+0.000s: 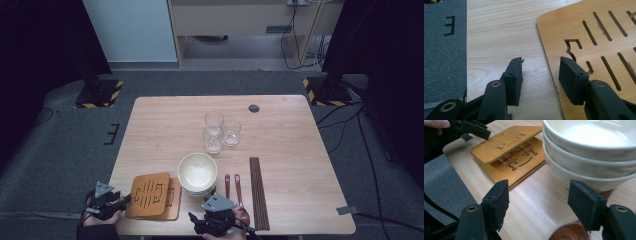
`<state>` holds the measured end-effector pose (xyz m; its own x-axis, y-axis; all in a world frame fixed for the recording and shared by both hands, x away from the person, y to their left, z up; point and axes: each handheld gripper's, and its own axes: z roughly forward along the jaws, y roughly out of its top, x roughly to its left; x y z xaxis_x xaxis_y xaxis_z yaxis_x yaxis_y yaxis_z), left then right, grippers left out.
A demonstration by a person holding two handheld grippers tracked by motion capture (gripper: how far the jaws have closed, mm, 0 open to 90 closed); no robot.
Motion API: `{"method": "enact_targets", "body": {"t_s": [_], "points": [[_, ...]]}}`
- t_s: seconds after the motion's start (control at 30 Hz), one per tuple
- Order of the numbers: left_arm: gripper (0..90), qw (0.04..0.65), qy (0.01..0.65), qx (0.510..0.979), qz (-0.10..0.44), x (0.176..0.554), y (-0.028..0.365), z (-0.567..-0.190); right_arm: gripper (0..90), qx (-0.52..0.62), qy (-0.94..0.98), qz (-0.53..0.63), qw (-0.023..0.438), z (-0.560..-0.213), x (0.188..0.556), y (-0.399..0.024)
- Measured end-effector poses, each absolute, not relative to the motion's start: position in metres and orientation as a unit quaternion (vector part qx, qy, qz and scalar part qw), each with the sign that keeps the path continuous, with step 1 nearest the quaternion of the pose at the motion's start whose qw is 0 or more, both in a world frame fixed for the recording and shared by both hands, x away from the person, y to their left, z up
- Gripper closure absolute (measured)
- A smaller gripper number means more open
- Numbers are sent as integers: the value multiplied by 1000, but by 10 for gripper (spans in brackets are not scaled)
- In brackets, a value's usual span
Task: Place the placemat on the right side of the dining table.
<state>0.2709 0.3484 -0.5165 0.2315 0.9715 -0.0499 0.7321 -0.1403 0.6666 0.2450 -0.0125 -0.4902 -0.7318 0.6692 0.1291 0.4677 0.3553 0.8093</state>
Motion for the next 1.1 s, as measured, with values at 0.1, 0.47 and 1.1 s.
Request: {"method": "enact_targets", "body": {"t_s": [0.1, 0.47, 1.1], "points": [[529, 295, 586, 727, 203, 271, 348, -516, 340, 347, 813, 455, 106, -491, 245, -7], [531, 295, 585, 727, 203, 271, 348, -517, 341, 330, 819, 460, 94, -494, 242, 10], [532, 296, 585, 727, 202, 271, 349, -517, 337, 319, 822, 466, 77, -499, 247, 37]]}}
